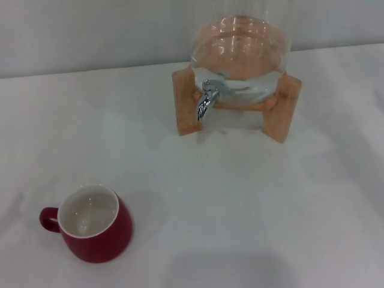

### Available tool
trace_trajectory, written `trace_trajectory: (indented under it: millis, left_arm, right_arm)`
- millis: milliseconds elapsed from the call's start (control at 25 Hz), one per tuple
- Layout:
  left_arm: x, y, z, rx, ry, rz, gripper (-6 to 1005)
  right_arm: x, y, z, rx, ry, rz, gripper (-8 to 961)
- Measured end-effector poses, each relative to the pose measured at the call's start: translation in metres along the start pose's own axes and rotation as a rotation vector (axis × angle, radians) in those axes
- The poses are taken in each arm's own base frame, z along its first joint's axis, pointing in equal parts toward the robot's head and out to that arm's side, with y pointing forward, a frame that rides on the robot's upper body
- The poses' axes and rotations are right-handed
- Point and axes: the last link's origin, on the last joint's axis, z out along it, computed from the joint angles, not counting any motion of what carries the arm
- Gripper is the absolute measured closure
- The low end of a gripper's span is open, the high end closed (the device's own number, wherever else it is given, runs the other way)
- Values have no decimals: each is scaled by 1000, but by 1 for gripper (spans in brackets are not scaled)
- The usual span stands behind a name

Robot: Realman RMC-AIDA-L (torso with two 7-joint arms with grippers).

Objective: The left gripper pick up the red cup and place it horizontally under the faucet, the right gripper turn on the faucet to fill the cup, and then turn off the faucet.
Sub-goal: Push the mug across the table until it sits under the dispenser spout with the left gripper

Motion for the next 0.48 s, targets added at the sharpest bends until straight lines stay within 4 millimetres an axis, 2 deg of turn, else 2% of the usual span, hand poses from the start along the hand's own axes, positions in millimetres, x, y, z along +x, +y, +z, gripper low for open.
trace_trajectory:
  millis: [80,240,480]
  left_arm:
    - [-1,0,-2,12,11,7,202]
    - [3,-11,-23,133,140,-45,208]
    - [4,-12,-26,147,155,-47,217]
  right_arm:
    - [0,0,0,2,0,0,322]
    - [0,-1,0,5,-1,1,322]
    - [-1,-2,-1,7,-5,1,322]
